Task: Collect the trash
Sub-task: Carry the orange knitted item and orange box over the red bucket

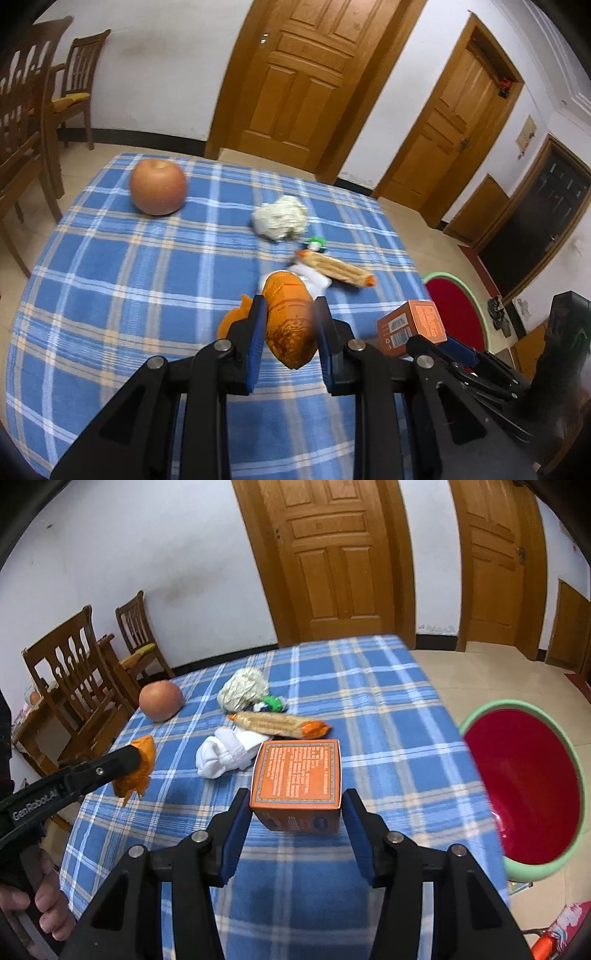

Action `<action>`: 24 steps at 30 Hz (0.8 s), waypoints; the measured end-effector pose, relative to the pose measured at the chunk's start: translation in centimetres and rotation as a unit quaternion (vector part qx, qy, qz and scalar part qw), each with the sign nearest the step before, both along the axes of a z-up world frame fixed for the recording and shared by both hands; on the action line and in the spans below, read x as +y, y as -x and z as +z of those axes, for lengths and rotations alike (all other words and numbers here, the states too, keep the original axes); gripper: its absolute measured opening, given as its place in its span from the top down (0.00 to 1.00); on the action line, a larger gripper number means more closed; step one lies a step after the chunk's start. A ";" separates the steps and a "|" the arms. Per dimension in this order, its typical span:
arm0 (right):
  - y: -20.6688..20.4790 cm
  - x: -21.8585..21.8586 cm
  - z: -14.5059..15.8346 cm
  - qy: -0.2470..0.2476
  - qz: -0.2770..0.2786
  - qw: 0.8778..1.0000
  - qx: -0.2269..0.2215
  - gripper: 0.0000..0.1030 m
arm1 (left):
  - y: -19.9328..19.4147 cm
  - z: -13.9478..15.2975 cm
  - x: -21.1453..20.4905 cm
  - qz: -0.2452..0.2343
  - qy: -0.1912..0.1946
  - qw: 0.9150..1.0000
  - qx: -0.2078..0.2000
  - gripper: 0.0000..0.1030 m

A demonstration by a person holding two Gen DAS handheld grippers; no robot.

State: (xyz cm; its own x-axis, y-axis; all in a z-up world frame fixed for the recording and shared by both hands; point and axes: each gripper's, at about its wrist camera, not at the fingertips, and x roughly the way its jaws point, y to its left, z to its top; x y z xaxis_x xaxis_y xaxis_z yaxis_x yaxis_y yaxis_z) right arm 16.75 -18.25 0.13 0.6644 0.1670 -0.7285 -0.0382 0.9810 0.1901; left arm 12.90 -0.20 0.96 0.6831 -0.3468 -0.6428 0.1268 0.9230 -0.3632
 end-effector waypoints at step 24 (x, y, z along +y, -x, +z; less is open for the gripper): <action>6.0 -11.6 2.9 -0.012 -0.128 0.991 -0.043 0.48 | 0.5 2.6 -13.6 -0.158 0.019 0.987 -0.020 0.75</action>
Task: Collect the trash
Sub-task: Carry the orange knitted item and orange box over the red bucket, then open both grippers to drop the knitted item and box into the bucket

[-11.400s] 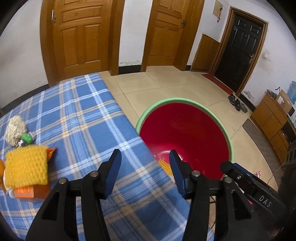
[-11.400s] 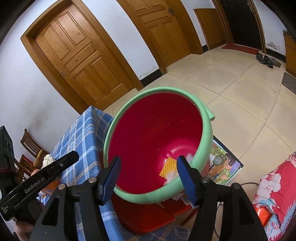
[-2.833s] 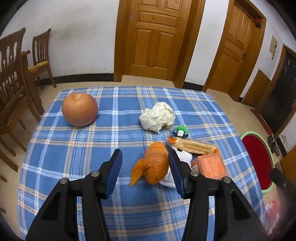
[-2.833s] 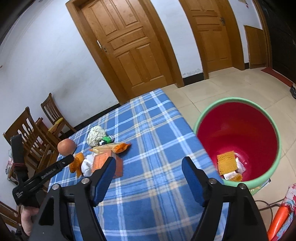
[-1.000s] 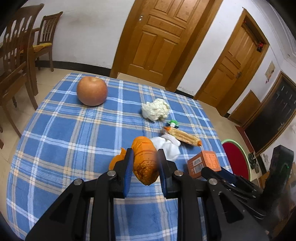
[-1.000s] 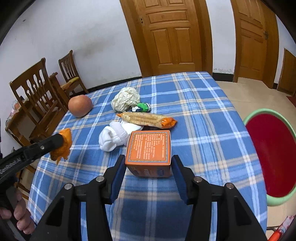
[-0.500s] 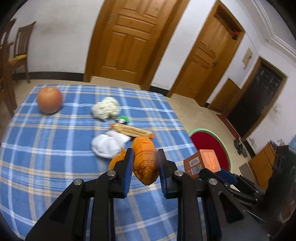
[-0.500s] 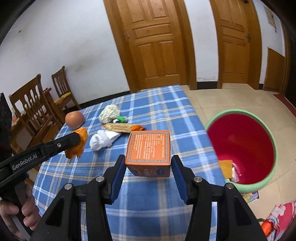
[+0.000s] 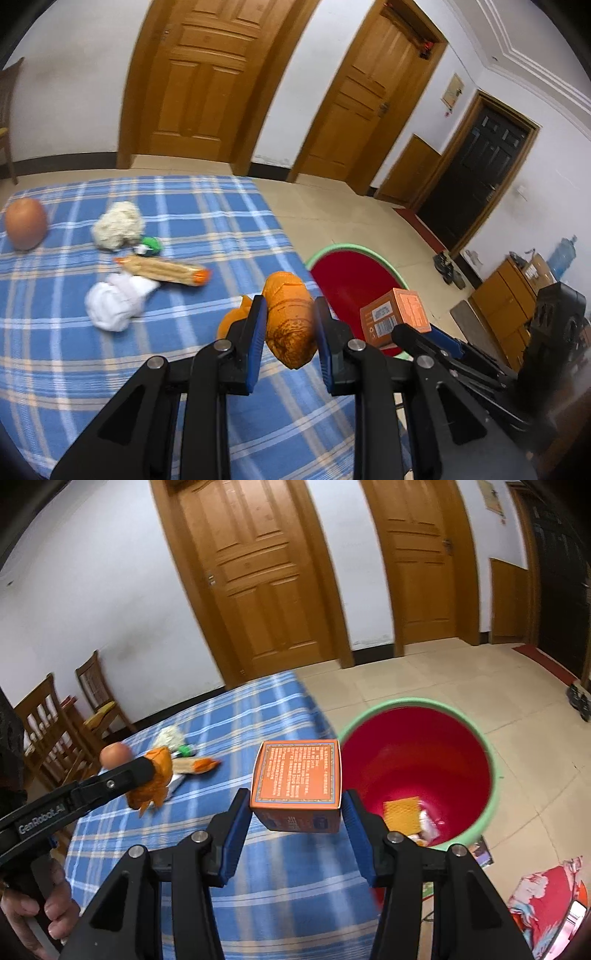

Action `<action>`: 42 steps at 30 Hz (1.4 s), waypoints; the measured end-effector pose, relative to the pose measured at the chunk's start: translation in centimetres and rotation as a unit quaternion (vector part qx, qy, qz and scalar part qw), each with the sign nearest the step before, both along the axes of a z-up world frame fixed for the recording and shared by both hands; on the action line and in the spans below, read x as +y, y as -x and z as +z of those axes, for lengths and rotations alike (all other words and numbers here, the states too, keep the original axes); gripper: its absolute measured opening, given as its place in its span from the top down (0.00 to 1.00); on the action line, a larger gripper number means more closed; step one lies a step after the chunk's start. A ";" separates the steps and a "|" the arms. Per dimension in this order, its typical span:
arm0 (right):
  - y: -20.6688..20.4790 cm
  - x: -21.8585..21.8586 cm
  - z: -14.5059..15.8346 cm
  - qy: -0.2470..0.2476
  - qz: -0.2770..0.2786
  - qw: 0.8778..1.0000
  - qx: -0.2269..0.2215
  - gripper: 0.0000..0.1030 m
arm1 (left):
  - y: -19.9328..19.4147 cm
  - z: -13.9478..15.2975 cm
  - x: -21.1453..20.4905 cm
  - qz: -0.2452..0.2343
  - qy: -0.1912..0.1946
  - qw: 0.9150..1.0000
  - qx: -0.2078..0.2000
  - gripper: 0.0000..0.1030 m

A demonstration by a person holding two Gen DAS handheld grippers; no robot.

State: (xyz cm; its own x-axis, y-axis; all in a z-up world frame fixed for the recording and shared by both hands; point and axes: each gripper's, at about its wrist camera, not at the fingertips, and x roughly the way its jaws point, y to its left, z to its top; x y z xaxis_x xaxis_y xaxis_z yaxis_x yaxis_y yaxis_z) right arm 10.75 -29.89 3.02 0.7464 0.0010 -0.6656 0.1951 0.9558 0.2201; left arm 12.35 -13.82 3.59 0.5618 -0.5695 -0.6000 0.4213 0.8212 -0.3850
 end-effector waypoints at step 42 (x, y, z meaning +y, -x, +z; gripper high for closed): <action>0.7 -14.1 -5.8 -0.073 -0.143 0.986 0.033 0.46 | -4.6 -5.0 -16.7 -0.131 -0.017 0.990 0.040 0.61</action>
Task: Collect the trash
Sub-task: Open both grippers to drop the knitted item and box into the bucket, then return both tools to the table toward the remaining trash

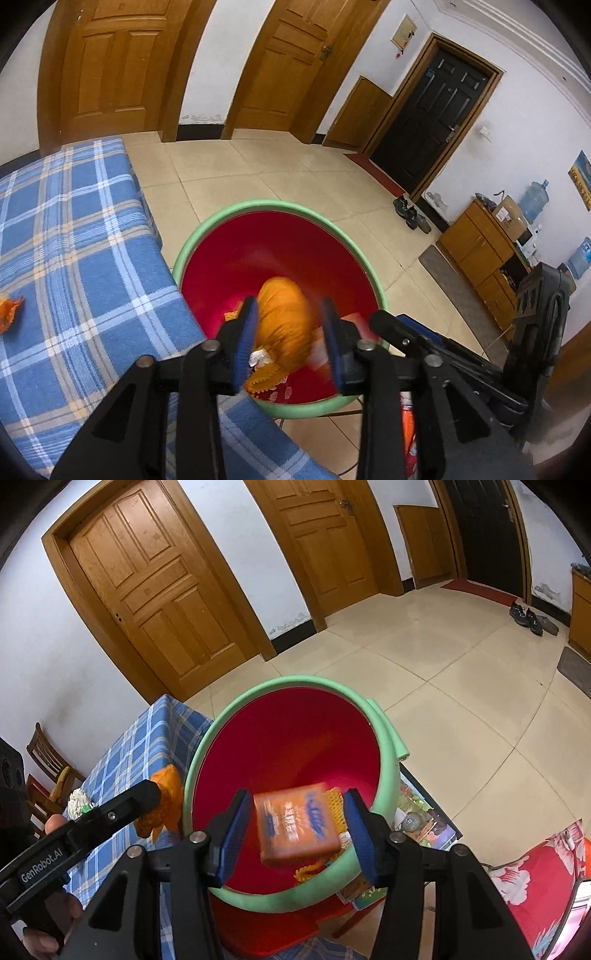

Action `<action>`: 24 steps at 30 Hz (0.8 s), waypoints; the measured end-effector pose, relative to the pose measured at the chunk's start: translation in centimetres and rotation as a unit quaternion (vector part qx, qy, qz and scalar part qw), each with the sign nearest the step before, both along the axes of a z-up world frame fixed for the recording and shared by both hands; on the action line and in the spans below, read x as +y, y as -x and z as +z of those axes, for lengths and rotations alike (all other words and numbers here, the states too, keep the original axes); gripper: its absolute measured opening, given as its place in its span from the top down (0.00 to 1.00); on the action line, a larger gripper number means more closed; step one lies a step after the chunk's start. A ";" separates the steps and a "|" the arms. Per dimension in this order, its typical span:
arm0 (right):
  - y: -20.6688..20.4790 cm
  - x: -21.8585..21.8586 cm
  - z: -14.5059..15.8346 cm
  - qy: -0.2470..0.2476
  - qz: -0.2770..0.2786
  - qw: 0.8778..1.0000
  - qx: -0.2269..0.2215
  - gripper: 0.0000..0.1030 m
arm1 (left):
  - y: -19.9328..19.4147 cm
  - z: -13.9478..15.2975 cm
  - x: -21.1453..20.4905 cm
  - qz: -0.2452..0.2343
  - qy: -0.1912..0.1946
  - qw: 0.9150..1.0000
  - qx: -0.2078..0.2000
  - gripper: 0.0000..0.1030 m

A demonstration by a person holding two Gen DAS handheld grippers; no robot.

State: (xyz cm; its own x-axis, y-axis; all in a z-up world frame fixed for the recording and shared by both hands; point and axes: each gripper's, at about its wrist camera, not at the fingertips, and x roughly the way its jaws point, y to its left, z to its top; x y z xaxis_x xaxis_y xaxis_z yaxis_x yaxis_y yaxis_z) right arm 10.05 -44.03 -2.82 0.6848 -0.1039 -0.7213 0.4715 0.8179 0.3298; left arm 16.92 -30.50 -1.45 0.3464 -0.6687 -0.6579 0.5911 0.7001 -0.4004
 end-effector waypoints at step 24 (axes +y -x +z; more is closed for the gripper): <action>1.6 3.3 2.6 0.010 0.015 0.999 -0.029 0.39 | 1.4 2.1 6.7 0.084 -0.038 0.995 -0.035 0.50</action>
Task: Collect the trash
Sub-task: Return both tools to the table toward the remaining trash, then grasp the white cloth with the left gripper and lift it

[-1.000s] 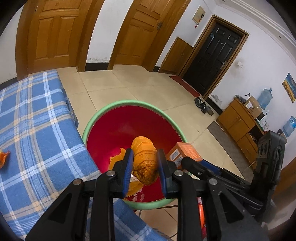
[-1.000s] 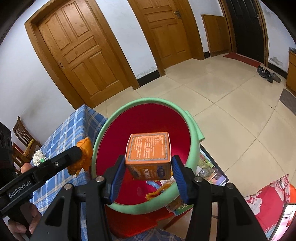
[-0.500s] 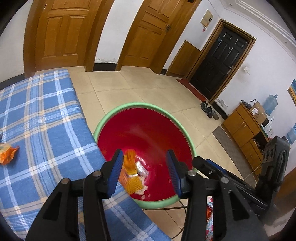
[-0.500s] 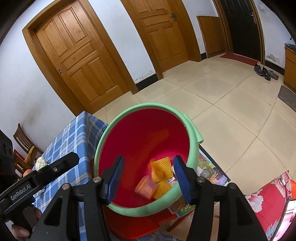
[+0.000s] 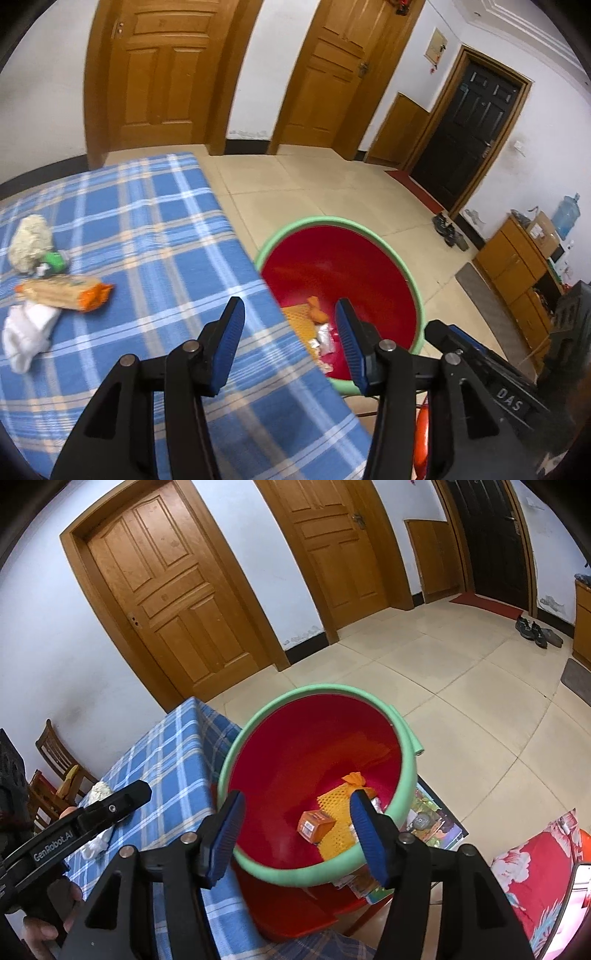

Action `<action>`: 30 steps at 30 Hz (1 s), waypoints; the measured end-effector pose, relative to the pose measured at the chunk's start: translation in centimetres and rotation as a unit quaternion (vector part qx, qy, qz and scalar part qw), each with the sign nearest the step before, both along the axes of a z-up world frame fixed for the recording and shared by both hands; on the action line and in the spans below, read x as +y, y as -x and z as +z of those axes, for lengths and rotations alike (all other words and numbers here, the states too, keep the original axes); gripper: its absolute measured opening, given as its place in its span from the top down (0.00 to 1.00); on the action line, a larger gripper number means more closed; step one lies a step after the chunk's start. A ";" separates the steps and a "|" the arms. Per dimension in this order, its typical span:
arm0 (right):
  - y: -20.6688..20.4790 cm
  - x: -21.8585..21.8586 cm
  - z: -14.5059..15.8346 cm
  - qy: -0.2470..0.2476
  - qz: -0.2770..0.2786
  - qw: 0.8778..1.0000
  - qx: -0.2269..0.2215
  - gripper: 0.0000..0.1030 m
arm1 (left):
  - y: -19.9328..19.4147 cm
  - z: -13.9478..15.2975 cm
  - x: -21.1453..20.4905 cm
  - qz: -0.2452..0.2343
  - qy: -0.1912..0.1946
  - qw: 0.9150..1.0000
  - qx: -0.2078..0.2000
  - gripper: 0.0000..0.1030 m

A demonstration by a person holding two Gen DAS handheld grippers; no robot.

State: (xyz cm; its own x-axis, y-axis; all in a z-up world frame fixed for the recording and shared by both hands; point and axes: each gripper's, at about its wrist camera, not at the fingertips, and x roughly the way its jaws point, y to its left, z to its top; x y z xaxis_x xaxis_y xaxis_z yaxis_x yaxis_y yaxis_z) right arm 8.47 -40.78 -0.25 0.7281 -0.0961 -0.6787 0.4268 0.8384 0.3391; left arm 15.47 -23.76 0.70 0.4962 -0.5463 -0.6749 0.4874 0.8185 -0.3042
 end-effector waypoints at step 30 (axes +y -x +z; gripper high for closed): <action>-0.7 7.1 1.0 -0.005 0.043 0.999 -0.009 0.26 | -0.8 -1.0 14.2 0.134 -0.086 0.987 -0.028 0.40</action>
